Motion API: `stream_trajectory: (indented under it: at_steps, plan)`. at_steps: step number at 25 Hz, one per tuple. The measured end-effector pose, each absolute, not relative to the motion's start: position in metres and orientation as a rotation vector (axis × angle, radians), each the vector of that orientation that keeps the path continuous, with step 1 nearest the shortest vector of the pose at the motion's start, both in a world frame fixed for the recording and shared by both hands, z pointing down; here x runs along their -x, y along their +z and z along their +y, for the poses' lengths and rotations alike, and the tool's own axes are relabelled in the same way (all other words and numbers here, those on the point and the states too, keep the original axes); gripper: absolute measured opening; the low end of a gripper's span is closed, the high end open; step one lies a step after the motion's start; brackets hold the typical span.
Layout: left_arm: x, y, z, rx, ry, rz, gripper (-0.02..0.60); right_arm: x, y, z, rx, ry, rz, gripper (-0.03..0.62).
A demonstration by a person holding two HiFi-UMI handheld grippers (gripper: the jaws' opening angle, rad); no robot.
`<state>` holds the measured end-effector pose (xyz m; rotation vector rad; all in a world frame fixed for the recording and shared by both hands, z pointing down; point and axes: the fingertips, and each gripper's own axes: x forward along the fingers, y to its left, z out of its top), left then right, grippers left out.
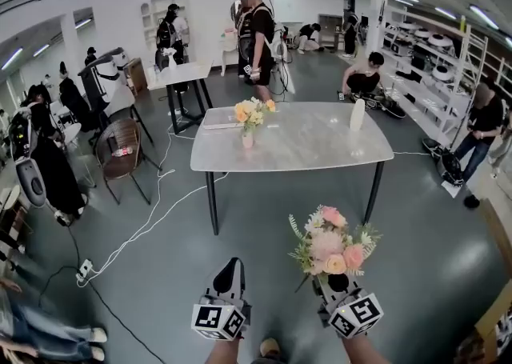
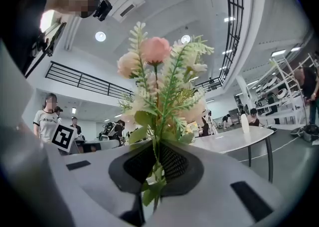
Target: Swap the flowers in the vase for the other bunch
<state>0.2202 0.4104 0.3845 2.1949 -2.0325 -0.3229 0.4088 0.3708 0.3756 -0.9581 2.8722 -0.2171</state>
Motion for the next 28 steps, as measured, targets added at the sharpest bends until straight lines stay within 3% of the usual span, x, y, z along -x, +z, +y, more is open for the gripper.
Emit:
stream_trajectory:
  at_steps: [28]
  plan:
    - [-0.136, 0.406, 0.244, -2.218, -0.319, -1.976, 0.021, -0.31, 0.394, 0.2, 0.977, -0.211, 2.855, 0.038]
